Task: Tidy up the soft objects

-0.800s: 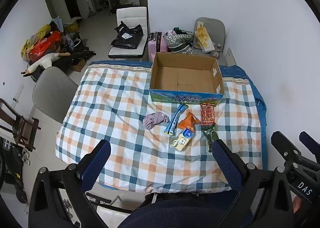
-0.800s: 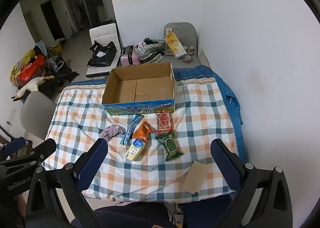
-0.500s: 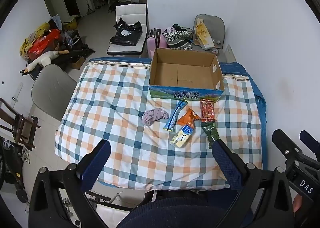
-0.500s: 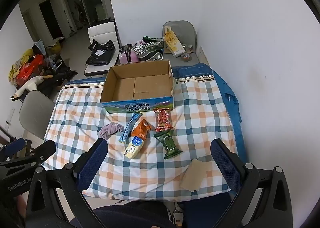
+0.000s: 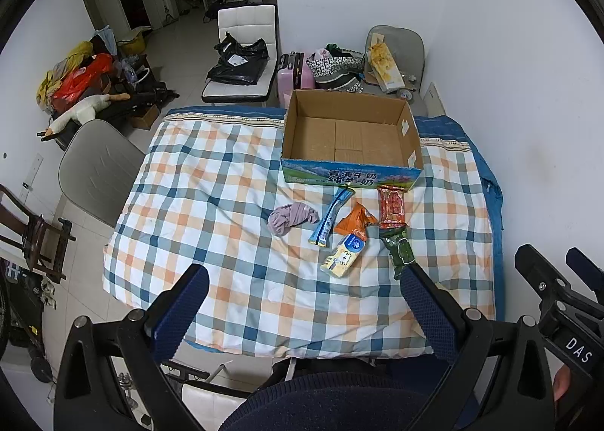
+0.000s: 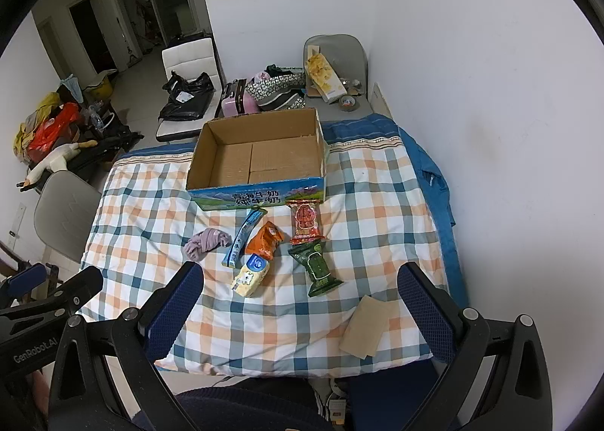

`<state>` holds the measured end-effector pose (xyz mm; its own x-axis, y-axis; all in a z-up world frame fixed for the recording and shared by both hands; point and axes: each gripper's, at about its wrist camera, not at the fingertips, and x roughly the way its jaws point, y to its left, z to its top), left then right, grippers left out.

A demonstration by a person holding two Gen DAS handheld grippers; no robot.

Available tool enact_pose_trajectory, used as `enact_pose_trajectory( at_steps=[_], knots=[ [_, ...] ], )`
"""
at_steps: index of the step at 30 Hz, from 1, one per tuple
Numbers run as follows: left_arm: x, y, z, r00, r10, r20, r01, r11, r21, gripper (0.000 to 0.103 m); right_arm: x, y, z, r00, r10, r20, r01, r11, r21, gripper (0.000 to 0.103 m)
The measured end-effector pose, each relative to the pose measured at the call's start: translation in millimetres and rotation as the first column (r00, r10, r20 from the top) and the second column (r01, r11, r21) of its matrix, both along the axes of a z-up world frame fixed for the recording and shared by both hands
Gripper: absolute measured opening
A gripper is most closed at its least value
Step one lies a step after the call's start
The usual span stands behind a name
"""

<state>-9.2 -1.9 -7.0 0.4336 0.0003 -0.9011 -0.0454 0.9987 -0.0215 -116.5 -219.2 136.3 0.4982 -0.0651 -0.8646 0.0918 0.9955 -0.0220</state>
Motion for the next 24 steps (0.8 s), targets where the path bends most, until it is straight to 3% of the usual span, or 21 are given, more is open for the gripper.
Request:
enact_pose_trajectory(
  at_steps=[24],
  knots=[
    [1.4, 0.8, -3.6, 1.0, 0.0, 0.002, 0.0, 1.0, -0.003, 0.103, 0.0, -4.3, 3.0, 1.0, -0.005, 0.006, 0.005, 1.0, -0.003, 0.103]
  ],
)
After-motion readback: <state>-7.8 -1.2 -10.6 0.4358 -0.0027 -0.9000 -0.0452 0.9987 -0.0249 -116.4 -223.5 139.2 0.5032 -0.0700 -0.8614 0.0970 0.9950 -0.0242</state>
